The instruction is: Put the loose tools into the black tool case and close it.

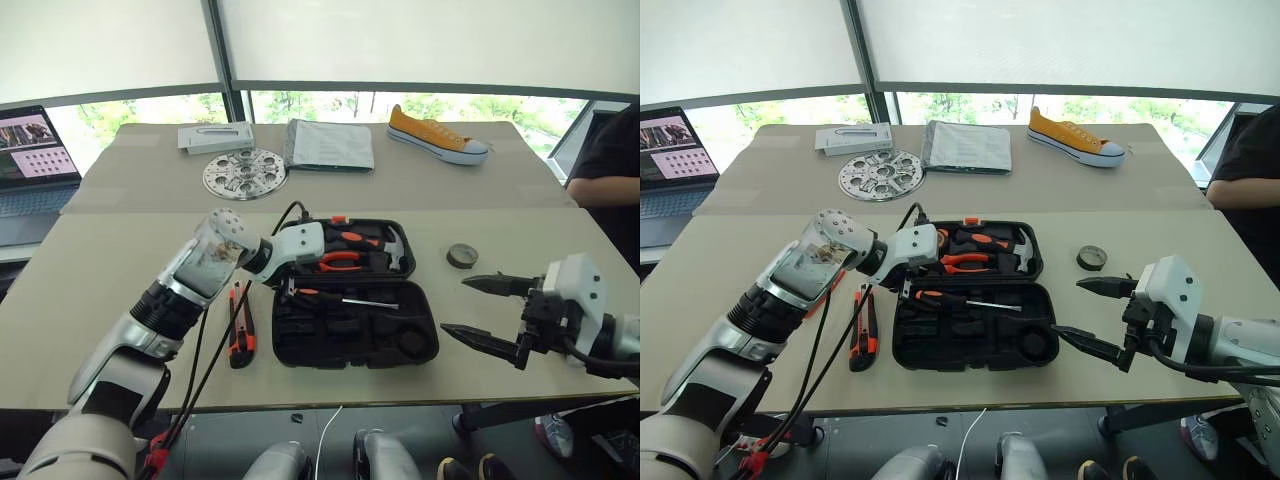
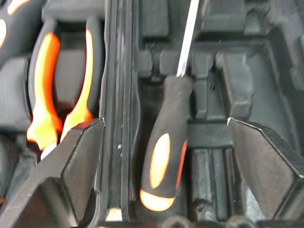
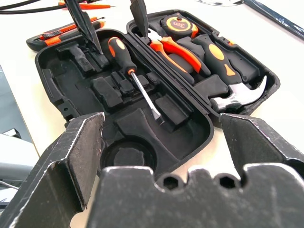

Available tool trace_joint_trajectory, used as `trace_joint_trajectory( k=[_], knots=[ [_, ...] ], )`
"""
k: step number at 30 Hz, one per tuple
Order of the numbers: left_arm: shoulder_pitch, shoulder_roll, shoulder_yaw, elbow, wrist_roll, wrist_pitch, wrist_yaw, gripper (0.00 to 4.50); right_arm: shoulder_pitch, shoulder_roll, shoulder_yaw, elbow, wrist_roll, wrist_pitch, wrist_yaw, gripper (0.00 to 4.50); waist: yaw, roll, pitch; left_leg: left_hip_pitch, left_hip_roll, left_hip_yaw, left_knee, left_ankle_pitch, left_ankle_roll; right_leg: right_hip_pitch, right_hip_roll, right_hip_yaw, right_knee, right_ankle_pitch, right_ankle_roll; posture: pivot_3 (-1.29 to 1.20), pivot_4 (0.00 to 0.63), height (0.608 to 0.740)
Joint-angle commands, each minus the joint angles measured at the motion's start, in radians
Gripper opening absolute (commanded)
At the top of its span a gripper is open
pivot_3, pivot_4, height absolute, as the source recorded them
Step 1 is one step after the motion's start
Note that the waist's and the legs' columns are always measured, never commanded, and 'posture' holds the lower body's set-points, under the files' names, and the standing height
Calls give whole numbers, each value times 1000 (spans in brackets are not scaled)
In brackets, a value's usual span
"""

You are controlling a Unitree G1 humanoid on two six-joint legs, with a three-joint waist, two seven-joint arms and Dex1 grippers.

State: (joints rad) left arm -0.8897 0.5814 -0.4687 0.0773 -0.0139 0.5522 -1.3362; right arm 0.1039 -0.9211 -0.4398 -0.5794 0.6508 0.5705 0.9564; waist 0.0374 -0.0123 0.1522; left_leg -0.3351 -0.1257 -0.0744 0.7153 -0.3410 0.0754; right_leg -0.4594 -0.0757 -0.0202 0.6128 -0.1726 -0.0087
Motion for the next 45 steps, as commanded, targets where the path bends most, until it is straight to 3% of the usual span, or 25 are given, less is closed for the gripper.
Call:
trace_joint_trajectory(
  k=[1,4,7,12,30,35,43,45],
  knots=[
    [4,-3,-29,22,48,-119,22,4237,-2,2,-27,-24,20,-8,-5,4500,0,0,0,0,0,0,0,0,0,0,0,0,0,0,0,0,150,740],
    [0,-22,-43,78,76,-184,43,3442,-3,1,-29,-24,22,-6,-5,4500,1,0,0,0,0,0,0,0,0,0,0,0,0,0,0,0,150,740],
    [-4,-42,-54,124,92,-216,45,2195,-1,-1,-33,-29,27,-3,-2,4500,1,0,0,0,0,0,0,0,0,0,0,0,0,0,0,0,150,740],
    [-9,-65,-33,123,76,-185,33,556,4,-5,-38,-31,28,-2,2,4500,2,0,0,0,0,0,0,0,0,0,0,0,0,0,0,0,150,740],
    [-14,-85,-55,181,142,-218,48,253,21,2,-45,-44,25,-5,-8,4500,7,0,0,0,0,0,2,0,0,1,0,0,0,1,1,0,150,740],
    [-22,-74,-20,133,93,-161,7,216,36,5,-51,-47,20,-8,-12,4500,4,0,0,0,0,0,2,0,0,1,0,1,0,1,1,0,150,740],
    [-52,-92,4,94,56,-79,-8,3108,31,3,-46,-40,17,-8,-14,4500,3,0,0,0,0,0,2,0,0,1,0,1,0,1,1,0,150,740],
    [-43,-106,-6,108,67,-95,12,2742,30,3,-44,-40,17,-9,-14,4500,3,0,0,0,0,0,2,0,0,1,0,1,0,1,1,0,150,740]
  ],
)
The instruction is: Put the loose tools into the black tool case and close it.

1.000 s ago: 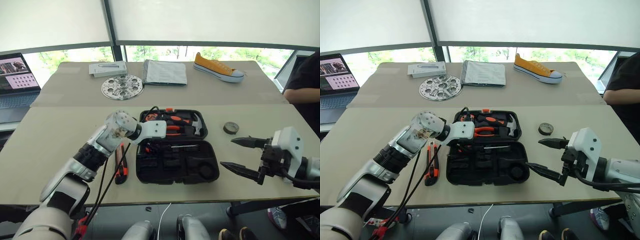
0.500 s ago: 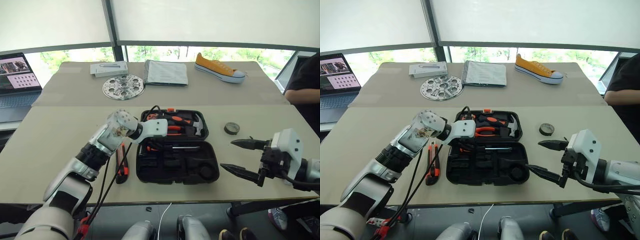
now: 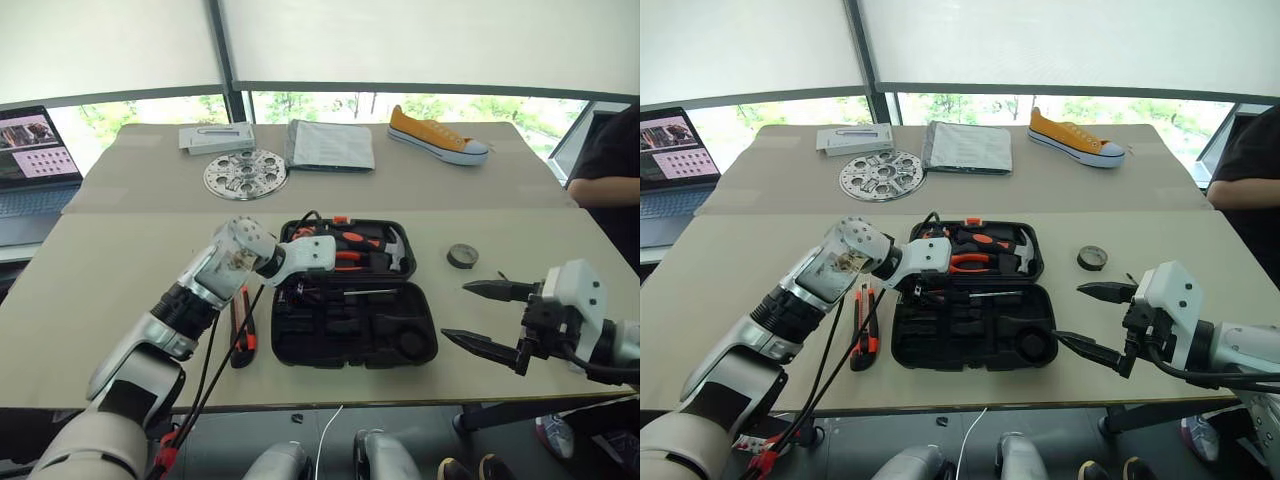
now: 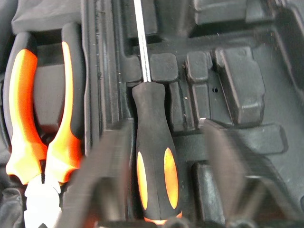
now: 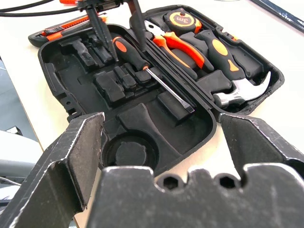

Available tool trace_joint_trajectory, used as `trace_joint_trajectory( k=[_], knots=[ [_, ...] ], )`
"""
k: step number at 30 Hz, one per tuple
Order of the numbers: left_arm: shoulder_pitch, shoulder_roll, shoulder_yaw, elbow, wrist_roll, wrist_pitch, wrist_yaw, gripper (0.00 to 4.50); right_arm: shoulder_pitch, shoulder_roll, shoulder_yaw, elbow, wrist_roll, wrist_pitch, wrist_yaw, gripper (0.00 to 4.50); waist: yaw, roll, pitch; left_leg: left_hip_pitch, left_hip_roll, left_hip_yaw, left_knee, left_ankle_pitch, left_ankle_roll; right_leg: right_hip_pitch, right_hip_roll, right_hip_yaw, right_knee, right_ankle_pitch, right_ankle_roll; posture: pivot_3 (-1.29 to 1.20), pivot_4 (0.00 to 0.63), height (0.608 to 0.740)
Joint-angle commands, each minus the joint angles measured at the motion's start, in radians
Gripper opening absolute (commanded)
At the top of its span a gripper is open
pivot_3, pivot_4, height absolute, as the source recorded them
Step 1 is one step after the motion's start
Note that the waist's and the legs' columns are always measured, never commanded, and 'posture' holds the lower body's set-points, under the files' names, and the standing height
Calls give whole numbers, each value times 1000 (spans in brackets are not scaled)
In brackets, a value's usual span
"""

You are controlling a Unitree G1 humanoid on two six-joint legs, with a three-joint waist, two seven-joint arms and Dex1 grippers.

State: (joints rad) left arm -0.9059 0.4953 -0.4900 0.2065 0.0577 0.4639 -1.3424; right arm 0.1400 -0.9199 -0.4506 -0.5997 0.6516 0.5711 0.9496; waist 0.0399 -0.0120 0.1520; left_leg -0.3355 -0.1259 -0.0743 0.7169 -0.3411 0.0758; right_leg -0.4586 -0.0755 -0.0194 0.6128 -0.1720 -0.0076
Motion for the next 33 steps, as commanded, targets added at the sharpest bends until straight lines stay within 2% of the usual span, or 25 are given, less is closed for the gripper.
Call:
trace_joint_trajectory(
  k=[1,3,4,8,9,17,25,29,32,33],
  knots=[
    [-20,-20,6,-17,1,-21,16,2572,-7,2,-32,-20,17,-9,-8,4500,0,0,0,0,0,0,0,0,0,0,0,0,0,0,0,0,150,740],
    [-10,-23,-2,-13,6,-36,17,1848,-10,2,-29,-21,17,-9,-9,4500,-1,0,0,0,0,0,0,0,0,0,0,0,0,0,0,0,150,740],
    [-8,-24,-4,-12,7,-41,19,1820,-10,1,-29,-21,16,-9,-9,4500,-1,0,0,0,0,0,0,0,0,0,0,0,0,0,0,0,150,740],
    [-8,-28,-7,-4,8,-45,23,255,-9,1,-30,-21,17,-8,-9,4500,-1,0,0,0,0,0,0,0,0,0,0,0,0,0,0,0,150,740],
    [-8,-27,-12,3,18,-56,29,36,-8,2,-30,-23,18,-7,-10,4500,-1,0,0,0,0,0,0,0,0,0,0,0,0,0,0,0,150,740],
    [5,-25,-55,16,66,-98,39,36,-6,6,-25,-26,21,-6,-16,4500,1,0,0,0,0,0,0,0,0,0,0,0,0,0,0,0,150,740],
    [28,-33,-100,86,152,-219,99,36,-16,12,-5,-27,18,-6,-25,4500,7,1,-1,1,0,0,0,0,0,2,0,1,0,0,0,0,150,740],
    [21,-31,-52,71,109,-165,83,36,-11,11,-9,-28,21,-4,-22,4500,7,1,-1,2,0,0,1,0,0,3,0,2,0,1,1,0,150,740],
    [19,-25,48,-7,-32,-37,17,36,-12,7,-15,-27,23,0,-23,4500,2,1,-1,1,0,0,2,0,0,2,0,2,0,1,2,0,150,740],
    [18,-19,90,-36,-85,22,1,272,-14,7,-17,-28,25,2,-25,4500,0,1,-1,1,0,0,2,0,0,1,1,2,1,1,2,0,150,740]
  ],
)
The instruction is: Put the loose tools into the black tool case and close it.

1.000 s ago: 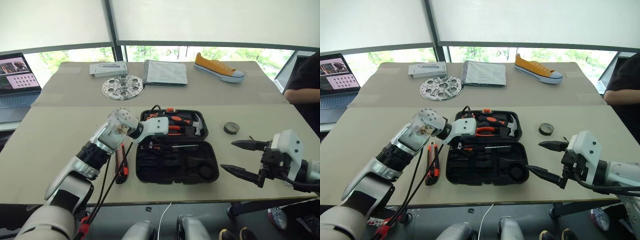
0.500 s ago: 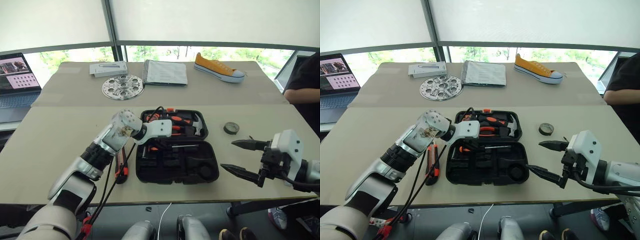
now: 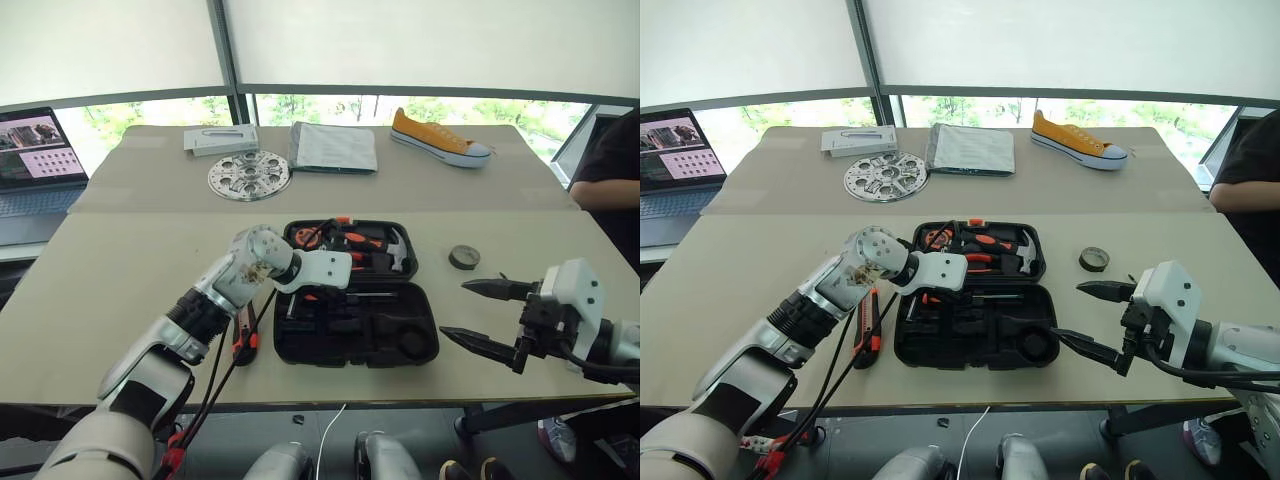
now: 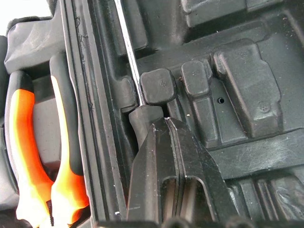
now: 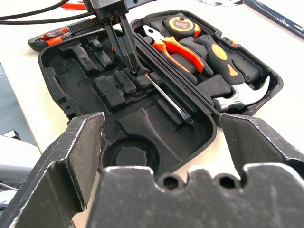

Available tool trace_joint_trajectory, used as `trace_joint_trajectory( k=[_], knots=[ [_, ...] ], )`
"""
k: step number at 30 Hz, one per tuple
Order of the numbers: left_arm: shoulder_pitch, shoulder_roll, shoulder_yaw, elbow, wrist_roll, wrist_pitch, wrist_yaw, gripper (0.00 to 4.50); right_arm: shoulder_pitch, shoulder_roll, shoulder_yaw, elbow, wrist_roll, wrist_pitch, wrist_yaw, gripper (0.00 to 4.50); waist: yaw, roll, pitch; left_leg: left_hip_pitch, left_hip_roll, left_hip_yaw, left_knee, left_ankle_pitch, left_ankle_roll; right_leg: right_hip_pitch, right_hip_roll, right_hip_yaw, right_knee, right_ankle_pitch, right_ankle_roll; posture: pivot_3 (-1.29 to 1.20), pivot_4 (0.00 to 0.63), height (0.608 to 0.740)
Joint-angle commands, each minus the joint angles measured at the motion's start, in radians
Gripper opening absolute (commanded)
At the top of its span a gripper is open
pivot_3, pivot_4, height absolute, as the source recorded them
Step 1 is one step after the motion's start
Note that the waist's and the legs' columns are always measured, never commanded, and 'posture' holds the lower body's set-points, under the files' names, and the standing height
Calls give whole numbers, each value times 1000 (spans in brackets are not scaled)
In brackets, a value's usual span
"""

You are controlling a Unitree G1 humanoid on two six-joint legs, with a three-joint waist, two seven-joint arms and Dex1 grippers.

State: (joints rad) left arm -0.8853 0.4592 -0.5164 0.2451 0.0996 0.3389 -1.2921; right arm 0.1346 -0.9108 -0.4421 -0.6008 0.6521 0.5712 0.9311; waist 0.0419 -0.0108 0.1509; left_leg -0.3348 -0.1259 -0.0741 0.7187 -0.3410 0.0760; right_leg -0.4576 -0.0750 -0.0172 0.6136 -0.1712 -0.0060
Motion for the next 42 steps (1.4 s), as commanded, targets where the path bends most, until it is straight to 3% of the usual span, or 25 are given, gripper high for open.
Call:
trace_joint_trajectory(
  k=[1,5,8,12,13,21,27,31,41,42],
  knots=[
    [-2,22,142,-96,-159,188,-57,541,-8,-2,-27,-28,25,3,-8,4500,-4,0,0,-1,0,0,0,0,0,-1,0,0,0,0,0,0,150,740],
    [47,104,302,-222,-323,300,-95,1829,-24,-9,-30,-36,40,19,-16,4500,-14,0,0,-1,0,0,-1,0,0,-3,1,0,0,0,0,0,150,740],
    [173,198,473,-379,-448,404,-65,2935,-63,-46,-19,-1,32,33,-8,4500,-32,1,0,0,0,0,-4,0,0,-3,1,0,-1,0,-1,0,150,740],
    [307,204,711,-599,-718,523,-17,4356,-82,-59,-100,81,62,109,-53,4500,-27,0,1,2,0,0,-5,0,0,-2,1,1,-2,0,-1,0,150,740],
    [313,215,731,-627,-764,554,-12,4464,-73,-56,-126,88,70,127,-64,4500,-20,0,1,2,0,-1,-4,0,0,-2,1,0,-2,0,-1,0,150,740],
    [274,275,672,-621,-884,560,-24,4464,127,24,-304,171,-59,125,-141,4500,3,0,1,3,-1,-2,-4,-1,-2,1,0,-1,-2,0,-1,0,150,740],
    [228,292,598,-568,-894,527,-66,4464,242,34,-289,376,-188,3,-97,4500,-13,2,0,6,-2,0,-6,-4,-8,1,0,2,-1,0,-1,0,150,740],
    [224,321,545,-562,-869,471,-118,4464,213,18,-225,502,-240,-68,-67,4500,-33,2,0,7,-1,1,-7,-4,-9,1,1,2,-1,-1,-3,0,150,740],
    [210,364,438,-516,-782,314,-241,4464,-24,25,-44,798,-307,-180,-40,4500,-36,6,0,9,-1,2,-8,-3,-9,2,0,3,-1,-2,-4,0,150,740],
    [209,362,435,-513,-780,311,-240,4491,-38,26,-33,812,-309,-183,-39,4244,-35,6,0,9,-1,2,-8,-3,-9,2,0,3,-1,-2,-4,0,150,740]
  ],
)
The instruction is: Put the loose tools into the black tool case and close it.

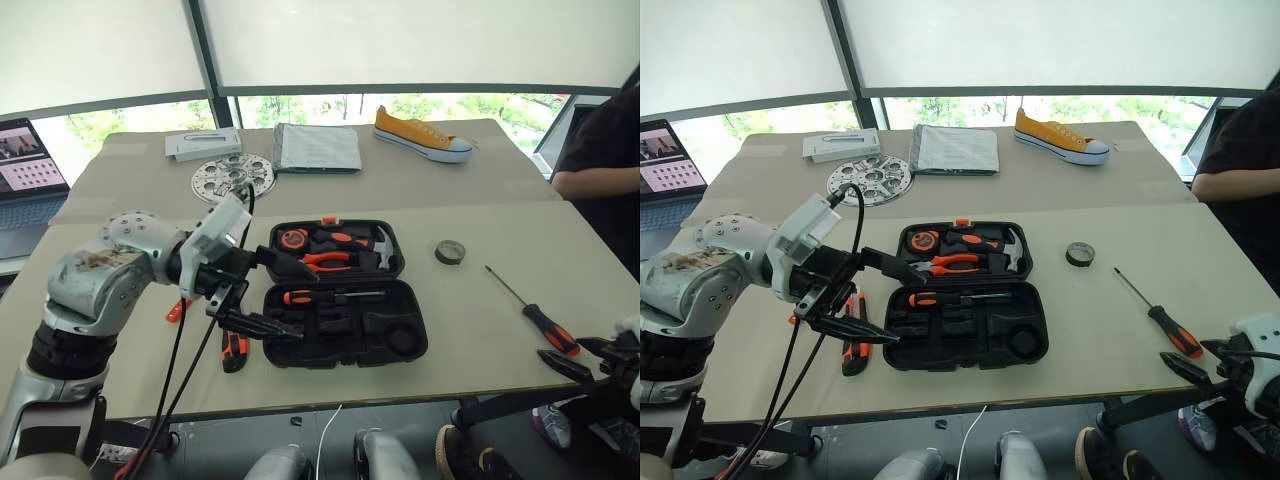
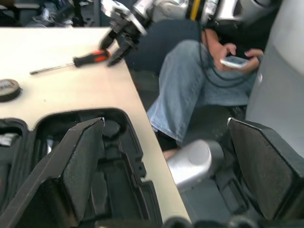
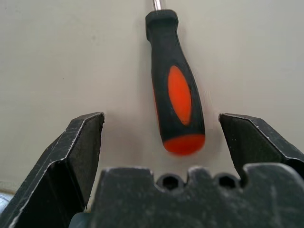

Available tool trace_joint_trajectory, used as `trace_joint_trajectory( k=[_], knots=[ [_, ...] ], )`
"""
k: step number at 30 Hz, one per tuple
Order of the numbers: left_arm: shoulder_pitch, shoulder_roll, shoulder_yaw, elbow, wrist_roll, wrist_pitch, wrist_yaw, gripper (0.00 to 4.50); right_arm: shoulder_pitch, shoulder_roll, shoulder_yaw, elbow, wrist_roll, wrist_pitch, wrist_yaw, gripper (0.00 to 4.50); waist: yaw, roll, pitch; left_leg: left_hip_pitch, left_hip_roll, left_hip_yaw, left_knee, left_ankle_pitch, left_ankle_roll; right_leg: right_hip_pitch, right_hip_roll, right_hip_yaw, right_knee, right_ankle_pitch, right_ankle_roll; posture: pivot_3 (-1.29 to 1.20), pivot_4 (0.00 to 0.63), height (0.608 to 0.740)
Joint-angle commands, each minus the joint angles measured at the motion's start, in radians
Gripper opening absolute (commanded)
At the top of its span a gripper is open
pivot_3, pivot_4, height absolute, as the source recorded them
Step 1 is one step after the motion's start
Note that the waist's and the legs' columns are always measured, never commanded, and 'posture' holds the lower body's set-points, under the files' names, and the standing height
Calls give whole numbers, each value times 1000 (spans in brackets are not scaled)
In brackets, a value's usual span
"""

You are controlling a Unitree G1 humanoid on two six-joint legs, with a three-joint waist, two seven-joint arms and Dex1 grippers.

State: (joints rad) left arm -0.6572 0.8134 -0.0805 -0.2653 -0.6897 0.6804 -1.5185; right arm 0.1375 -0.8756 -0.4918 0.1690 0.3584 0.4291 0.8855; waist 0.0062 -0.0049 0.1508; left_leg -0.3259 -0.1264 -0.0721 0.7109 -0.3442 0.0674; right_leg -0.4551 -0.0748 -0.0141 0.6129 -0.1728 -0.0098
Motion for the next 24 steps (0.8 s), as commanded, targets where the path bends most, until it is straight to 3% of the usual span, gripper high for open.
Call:
trace_joint_trajectory(
  k=[1,2,10,13,17,20,24],
  knots=[
    [-20,7,-3,0,10,-34,-13,4500,-51,-10,25,52,-17,-45,9,3982,3,0,0,0,0,0,0,0,0,0,0,0,0,0,0,0,150,740],
    [-20,7,-7,4,15,-41,-14,4500,-59,-9,33,60,-17,-53,15,3860,4,0,0,0,0,0,0,0,0,0,0,0,0,0,0,0,150,740],
    [-18,12,-17,44,44,-83,-25,4500,-83,-22,-11,3,30,-40,32,1092,4,0,0,0,0,0,0,2,5,0,0,0,0,0,0,0,150,740],
    [-12,21,-5,48,39,-71,-20,4500,-113,-57,-50,-121,106,17,60,1062,5,2,0,-1,0,0,0,3,6,-1,0,0,0,0,0,0,150,740],
    [3,76,-5,74,58,-82,-61,4500,-246,-141,43,-407,281,146,173,1062,-13,7,1,-2,0,1,0,3,7,-3,1,2,1,0,0,0,150,740],
    [2,94,-8,111,82,-112,-80,4500,-385,-151,223,-484,259,137,219,1062,-17,5,1,-2,4,-1,-1,3,6,-3,5,0,1,-1,-1,0,150,740],
    [-10,88,0,119,77,-107,-65,4500,-595,-89,524,-448,64,14,279,1062,-8,1,2,-4,4,-2,0,2,7,-3,5,-1,-1,-1,-1,0,150,740]
  ],
)
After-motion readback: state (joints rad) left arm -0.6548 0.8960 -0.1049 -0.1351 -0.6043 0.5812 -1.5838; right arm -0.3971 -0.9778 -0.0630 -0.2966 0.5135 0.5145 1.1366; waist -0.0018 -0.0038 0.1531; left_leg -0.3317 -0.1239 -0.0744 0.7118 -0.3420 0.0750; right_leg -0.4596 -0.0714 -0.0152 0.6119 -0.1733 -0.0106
